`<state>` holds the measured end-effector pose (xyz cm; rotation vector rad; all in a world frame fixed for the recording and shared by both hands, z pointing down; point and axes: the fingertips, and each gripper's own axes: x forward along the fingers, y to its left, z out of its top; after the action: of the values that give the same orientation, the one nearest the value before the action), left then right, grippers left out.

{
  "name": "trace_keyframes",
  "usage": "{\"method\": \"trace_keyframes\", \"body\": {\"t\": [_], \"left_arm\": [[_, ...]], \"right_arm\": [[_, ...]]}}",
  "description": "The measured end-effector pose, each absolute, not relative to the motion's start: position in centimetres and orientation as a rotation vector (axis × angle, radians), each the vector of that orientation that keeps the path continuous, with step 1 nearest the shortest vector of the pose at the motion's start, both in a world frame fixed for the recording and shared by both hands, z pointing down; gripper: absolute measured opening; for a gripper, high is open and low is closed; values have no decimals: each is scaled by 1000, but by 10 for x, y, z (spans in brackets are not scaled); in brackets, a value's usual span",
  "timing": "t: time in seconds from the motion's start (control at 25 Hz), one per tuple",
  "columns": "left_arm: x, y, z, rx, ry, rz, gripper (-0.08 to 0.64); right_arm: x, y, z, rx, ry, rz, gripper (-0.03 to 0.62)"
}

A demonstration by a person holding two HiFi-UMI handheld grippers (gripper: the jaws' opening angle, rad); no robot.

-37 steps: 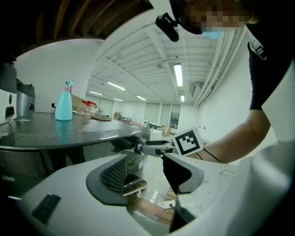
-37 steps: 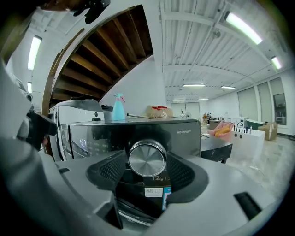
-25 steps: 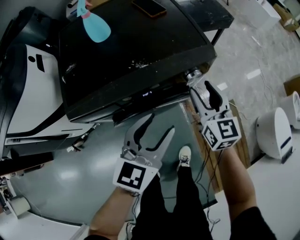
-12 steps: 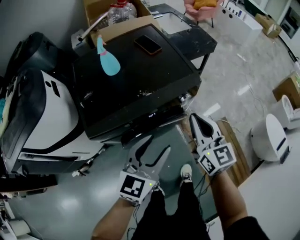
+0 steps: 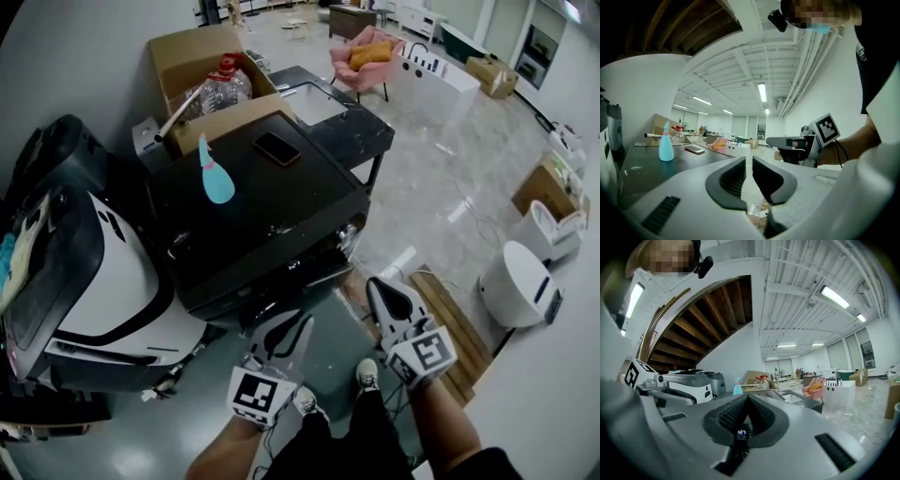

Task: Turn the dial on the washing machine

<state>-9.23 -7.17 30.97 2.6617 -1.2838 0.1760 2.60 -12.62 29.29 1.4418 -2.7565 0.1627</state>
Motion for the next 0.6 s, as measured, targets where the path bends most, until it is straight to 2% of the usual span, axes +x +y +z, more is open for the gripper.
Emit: {"method": "trace_keyframes", "body": {"t": [0.04, 0.08, 0.6], "left_arm": [[-95, -69, 307, 2667, -1285, 179, 18], [-98, -67, 306, 2669, -1286, 182, 6], [-75, -15, 284, 2698, -1330, 147, 5]], "right_arm": [[26, -121, 290, 1455, -2754, 155, -3], [27, -116, 288, 1467, -2753, 150, -3], [48, -47, 271, 1379, -2750, 126, -3]]}}
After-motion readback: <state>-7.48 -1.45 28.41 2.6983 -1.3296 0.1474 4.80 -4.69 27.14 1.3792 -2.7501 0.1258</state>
